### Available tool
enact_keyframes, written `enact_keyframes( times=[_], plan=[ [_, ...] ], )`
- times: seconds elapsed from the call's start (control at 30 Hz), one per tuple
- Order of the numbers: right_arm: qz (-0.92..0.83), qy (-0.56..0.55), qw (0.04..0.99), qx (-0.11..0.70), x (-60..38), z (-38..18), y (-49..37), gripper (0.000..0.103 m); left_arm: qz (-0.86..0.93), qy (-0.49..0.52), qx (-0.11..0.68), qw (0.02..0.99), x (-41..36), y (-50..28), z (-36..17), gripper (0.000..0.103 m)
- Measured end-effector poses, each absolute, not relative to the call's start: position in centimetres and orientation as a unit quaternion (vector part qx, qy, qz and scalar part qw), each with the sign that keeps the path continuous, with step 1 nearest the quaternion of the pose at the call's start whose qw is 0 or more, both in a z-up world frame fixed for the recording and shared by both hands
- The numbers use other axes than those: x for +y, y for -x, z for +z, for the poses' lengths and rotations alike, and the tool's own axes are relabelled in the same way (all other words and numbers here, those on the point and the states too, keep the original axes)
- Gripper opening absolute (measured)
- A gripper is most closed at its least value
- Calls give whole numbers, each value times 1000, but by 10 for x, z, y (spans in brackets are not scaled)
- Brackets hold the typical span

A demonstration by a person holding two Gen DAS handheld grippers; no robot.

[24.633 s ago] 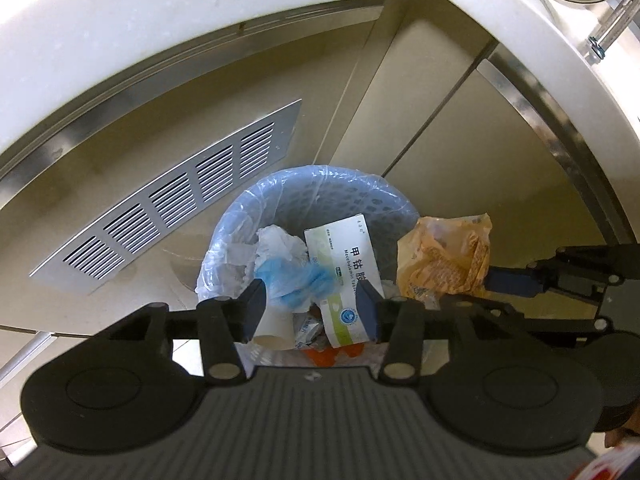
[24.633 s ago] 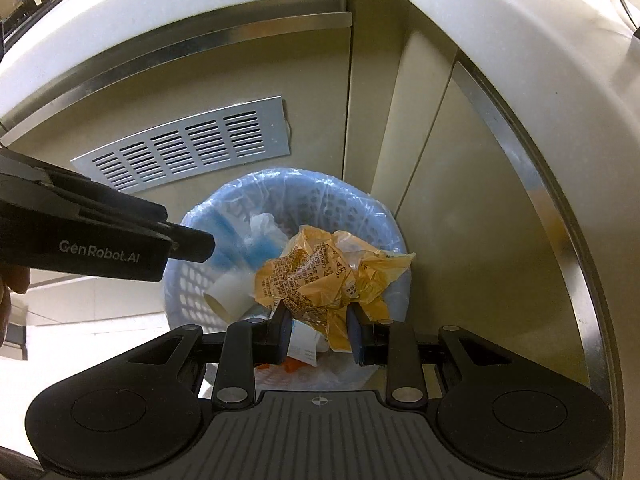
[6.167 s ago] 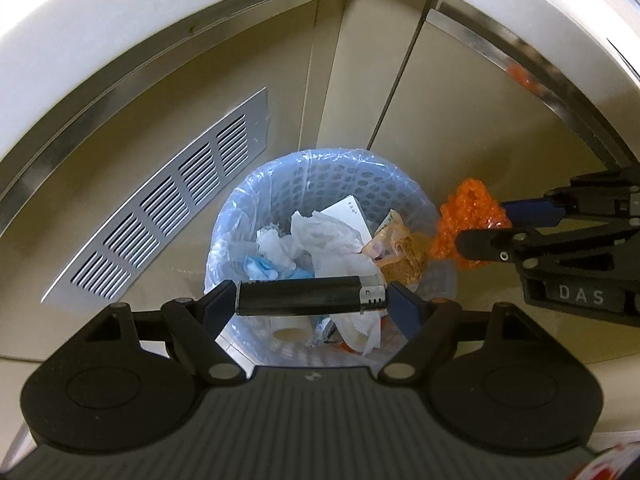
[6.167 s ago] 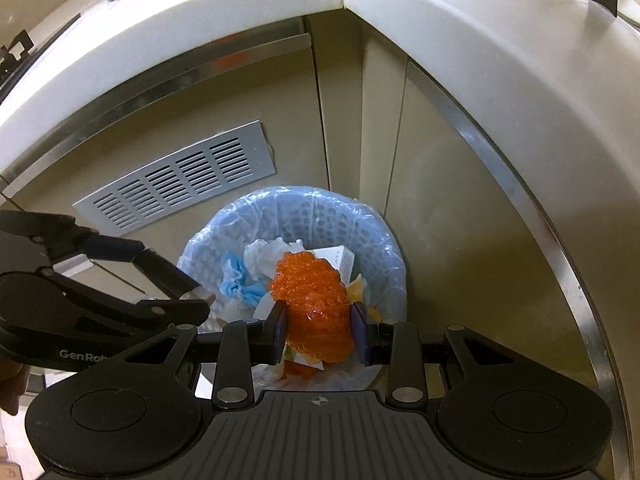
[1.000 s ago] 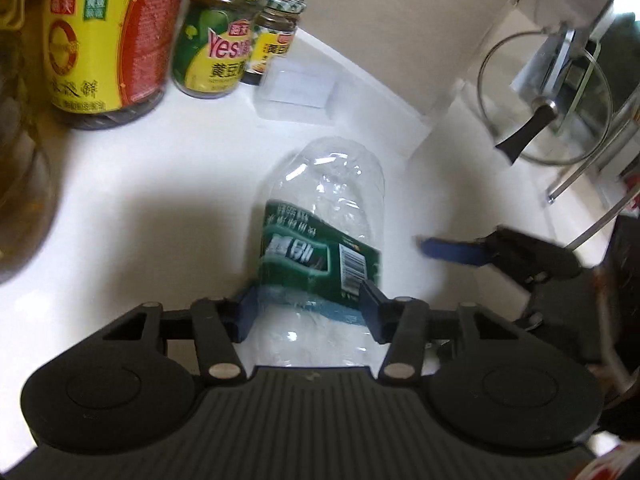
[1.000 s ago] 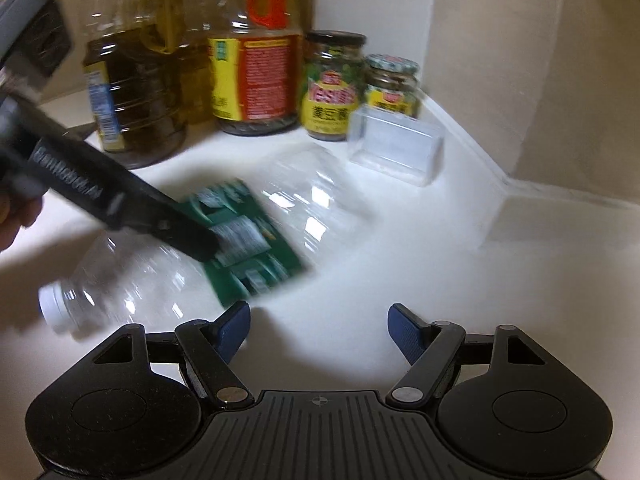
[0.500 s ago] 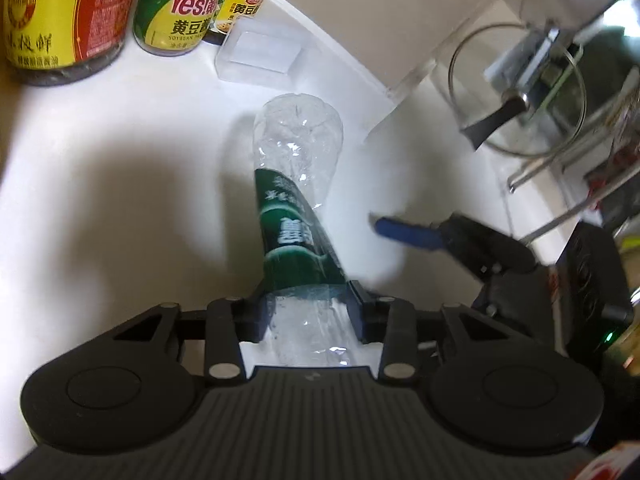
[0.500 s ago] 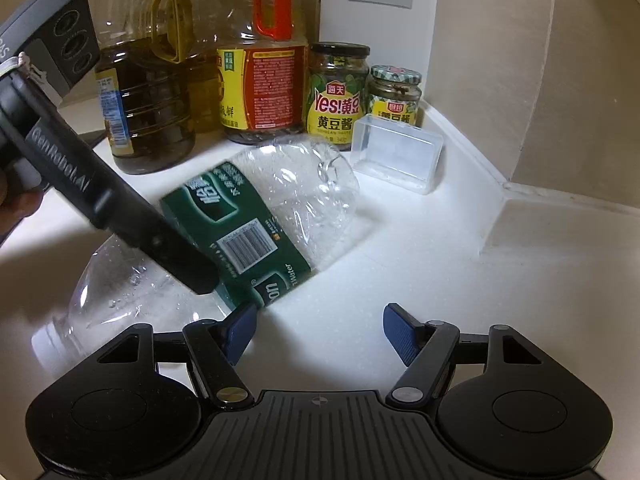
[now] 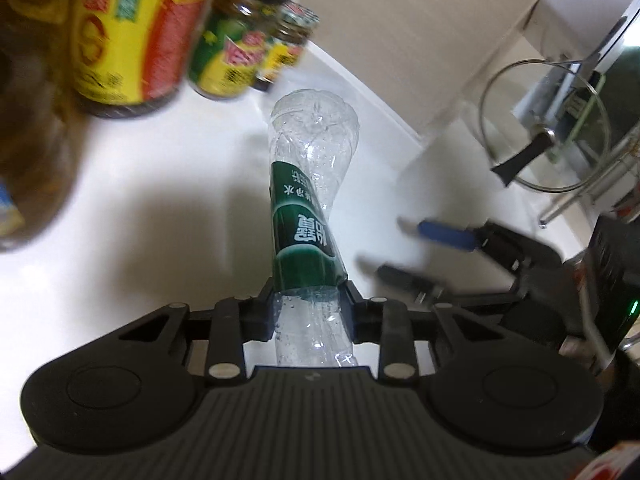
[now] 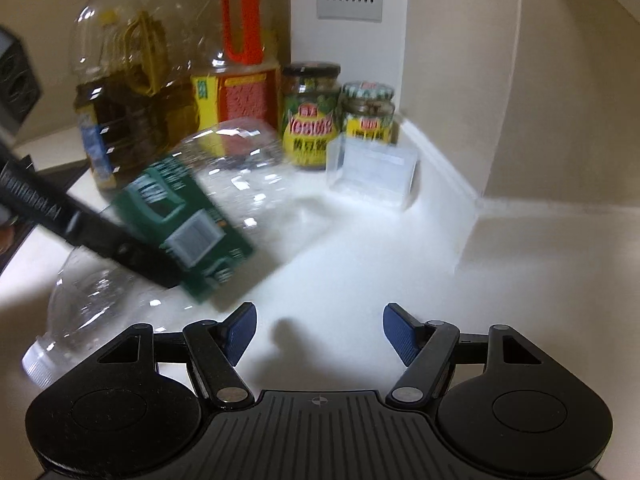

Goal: Collect trash
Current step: 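Grasp the clear plastic box with the right tool while the left tool lifts the bottle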

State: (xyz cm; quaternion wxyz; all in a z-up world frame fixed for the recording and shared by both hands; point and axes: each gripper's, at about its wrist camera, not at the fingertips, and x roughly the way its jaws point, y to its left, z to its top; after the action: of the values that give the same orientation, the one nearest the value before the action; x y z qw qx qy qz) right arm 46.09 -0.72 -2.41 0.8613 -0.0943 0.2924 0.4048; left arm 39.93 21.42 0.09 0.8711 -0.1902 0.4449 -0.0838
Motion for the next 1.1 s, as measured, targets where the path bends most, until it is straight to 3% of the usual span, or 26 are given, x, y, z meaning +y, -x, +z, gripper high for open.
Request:
enact_keyframes(
  times=[0.23, 0.33, 0.67, 1.1],
  plan=[
    [355, 47, 888, 288, 28, -4, -510, 72, -25, 152, 437, 886, 239, -390, 22, 29],
    [321, 25, 900, 294, 50, -5, -532, 82, -5, 139, 437, 889, 248, -386, 28, 29],
    [233, 5, 926, 297, 97, -19, -566, 87, 16, 95, 437, 894, 260, -395, 33, 29],
    [223, -1, 928, 299, 107, -36, -589, 85, 14, 97, 437, 894, 257, -395, 30, 29]
  ],
)
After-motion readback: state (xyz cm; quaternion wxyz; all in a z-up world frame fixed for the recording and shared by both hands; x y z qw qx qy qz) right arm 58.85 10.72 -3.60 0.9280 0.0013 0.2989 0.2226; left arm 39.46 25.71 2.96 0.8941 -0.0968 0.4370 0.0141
